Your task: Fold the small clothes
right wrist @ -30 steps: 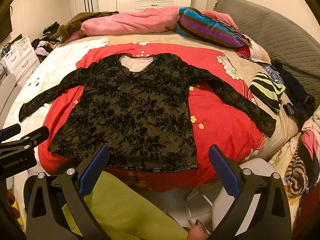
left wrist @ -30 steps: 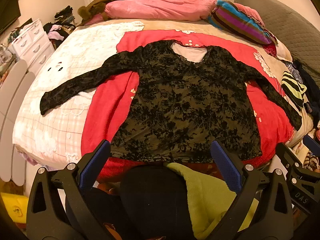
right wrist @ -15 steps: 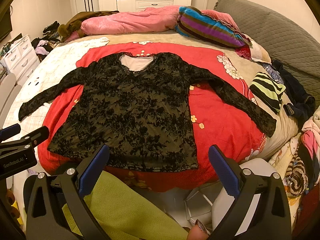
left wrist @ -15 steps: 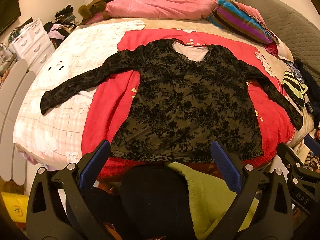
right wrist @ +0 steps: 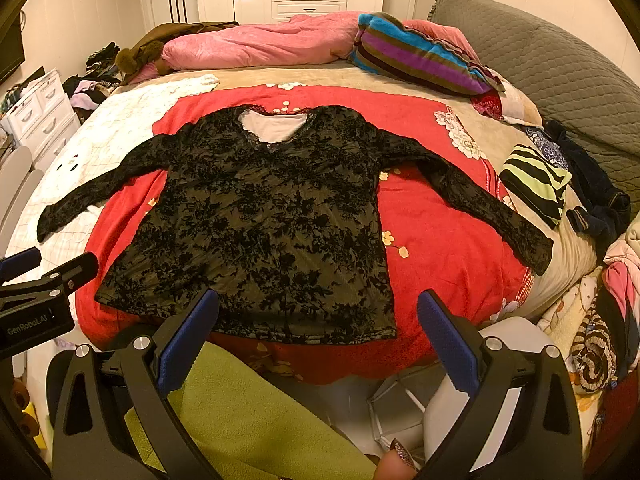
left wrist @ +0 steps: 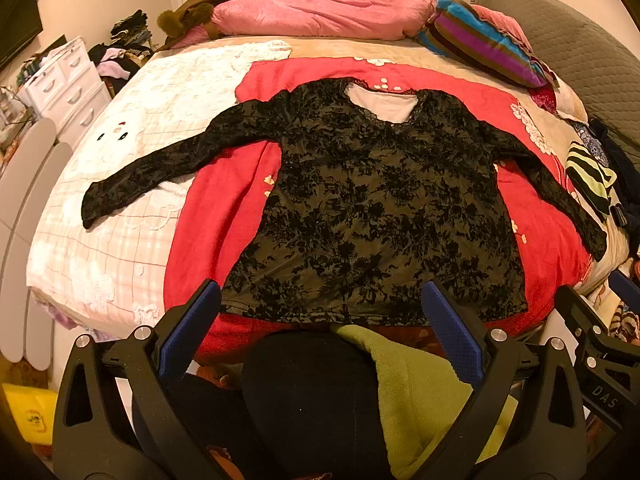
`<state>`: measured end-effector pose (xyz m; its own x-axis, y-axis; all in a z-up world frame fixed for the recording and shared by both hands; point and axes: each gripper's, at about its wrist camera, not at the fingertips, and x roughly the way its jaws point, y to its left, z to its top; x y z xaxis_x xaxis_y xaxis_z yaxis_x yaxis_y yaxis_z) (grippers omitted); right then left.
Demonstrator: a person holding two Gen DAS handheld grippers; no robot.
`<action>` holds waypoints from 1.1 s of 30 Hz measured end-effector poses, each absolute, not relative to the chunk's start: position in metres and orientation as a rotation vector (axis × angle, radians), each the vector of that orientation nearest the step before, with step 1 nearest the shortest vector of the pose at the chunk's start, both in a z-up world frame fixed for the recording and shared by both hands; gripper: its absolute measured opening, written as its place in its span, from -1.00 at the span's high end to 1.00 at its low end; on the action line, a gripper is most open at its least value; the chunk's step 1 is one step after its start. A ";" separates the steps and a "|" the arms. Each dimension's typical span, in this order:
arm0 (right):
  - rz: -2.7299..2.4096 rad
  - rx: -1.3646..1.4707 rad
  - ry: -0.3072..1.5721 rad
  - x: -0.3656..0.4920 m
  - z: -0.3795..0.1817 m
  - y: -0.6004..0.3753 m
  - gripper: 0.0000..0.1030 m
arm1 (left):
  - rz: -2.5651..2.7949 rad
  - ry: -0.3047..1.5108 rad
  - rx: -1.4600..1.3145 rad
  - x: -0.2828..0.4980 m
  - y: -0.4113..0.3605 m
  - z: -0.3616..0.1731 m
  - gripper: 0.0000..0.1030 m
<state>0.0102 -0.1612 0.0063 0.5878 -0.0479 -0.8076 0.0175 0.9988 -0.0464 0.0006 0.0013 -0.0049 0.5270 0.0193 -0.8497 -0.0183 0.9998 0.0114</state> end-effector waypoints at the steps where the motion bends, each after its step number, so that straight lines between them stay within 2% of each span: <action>1: -0.038 -0.035 0.942 0.010 0.006 -0.161 -0.92 | 0.022 1.015 0.001 0.001 0.001 -0.005 -0.82; 20: -0.023 -0.028 0.922 0.015 0.005 -0.159 -0.92 | 0.026 1.011 0.005 0.005 0.002 -0.008 -0.82; 33: -0.016 0.021 0.902 0.043 0.010 -0.167 -0.92 | 0.043 1.006 0.022 0.039 -0.004 0.001 -0.82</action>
<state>0.0430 -0.1669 0.0104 0.6199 -0.0049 -0.7846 0.0226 0.9997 0.0117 0.0392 -0.0039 0.0010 0.5348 0.0465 -0.8437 -0.0259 0.9989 0.0386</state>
